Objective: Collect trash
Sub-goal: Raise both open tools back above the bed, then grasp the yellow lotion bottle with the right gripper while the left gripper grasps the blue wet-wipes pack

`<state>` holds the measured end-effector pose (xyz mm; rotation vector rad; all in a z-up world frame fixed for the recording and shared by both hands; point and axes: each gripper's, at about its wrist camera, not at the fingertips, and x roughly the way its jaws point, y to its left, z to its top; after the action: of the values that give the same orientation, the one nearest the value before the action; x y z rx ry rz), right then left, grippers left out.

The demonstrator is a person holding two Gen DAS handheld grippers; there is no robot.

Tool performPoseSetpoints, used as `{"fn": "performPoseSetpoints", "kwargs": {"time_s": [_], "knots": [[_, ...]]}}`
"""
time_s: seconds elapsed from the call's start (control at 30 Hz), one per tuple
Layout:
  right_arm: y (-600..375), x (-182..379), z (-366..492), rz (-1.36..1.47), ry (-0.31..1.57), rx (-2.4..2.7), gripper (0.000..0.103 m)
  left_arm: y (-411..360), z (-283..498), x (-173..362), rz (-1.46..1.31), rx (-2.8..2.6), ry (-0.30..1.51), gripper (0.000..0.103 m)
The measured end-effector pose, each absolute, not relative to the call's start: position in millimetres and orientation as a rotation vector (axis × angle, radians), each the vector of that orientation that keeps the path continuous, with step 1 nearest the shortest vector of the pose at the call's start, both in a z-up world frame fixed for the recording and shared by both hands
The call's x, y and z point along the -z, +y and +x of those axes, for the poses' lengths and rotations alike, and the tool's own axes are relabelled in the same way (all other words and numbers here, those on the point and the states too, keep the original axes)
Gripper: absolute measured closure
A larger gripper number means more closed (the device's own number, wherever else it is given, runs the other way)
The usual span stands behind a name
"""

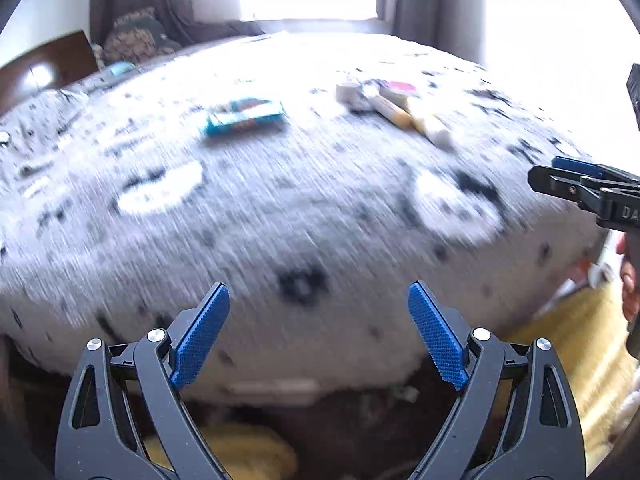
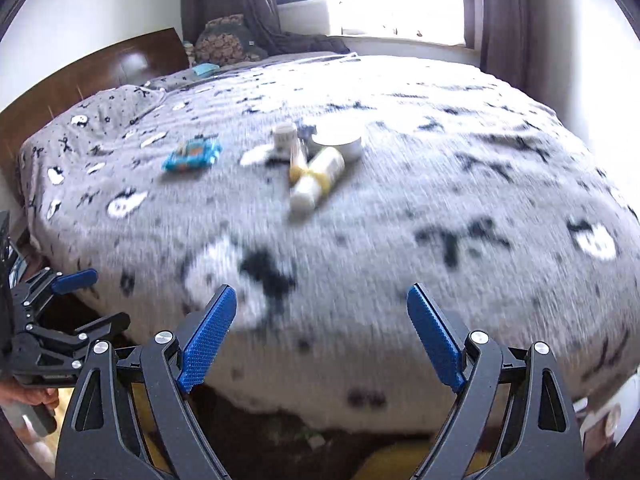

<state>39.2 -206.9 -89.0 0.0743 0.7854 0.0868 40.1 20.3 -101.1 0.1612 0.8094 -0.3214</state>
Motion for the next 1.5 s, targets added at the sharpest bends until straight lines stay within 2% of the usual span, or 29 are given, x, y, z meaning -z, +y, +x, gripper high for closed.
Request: {"fn": "performPoseSetpoints", "kwargs": {"time_s": [0.3,0.4,0.47,0.67,0.97,1.07,1.2,1.27,1.3,1.33,1.4,1.5], "knots": [[-190.0,100.6,117.7,0.117,0.823,-0.060,0.016,25.5,130.1,84.8,0.144,0.191,0.783,0.017],[-184.4,107.6,137.9,0.090,0.844,-0.026,0.026,28.8,156.9,87.8,0.114,0.180,0.810,0.017],[-182.8,114.7,148.3,0.062,0.867,0.003,0.037,27.8,169.8,90.5,0.096,0.174,0.819,0.017],[-187.7,119.3,153.0,0.016,0.880,0.034,0.052,12.3,207.5,96.5,0.117,0.154,0.838,0.014],[-215.0,117.9,168.3,0.099,0.894,0.038,0.053,6.8,259.5,109.5,0.049,0.135,0.907,0.014],[-211.9,119.7,179.6,0.118,0.896,0.015,0.049,3.6,268.0,114.2,0.054,0.132,0.931,0.015],[-206.1,122.4,193.8,0.106,0.899,0.003,0.048,1.9,266.8,113.5,0.065,0.147,0.933,0.030],[-204.7,123.9,199.1,0.091,0.905,0.010,0.054,1.2,265.2,112.0,0.071,0.158,0.933,0.039],[-204.7,123.9,200.0,0.084,0.904,0.014,0.067,1.3,263.3,111.0,0.072,0.164,0.932,0.045],[-205.0,123.1,199.4,0.079,0.901,0.010,0.071,1.8,262.0,110.1,0.070,0.168,0.932,0.051],[-206.9,122.4,196.2,0.078,0.898,0.002,0.071,4.0,258.0,108.5,0.064,0.176,0.932,0.059],[-210.2,121.8,188.2,0.075,0.899,-0.015,0.071,7.9,251.8,107.7,0.056,0.178,0.928,0.065]]}}
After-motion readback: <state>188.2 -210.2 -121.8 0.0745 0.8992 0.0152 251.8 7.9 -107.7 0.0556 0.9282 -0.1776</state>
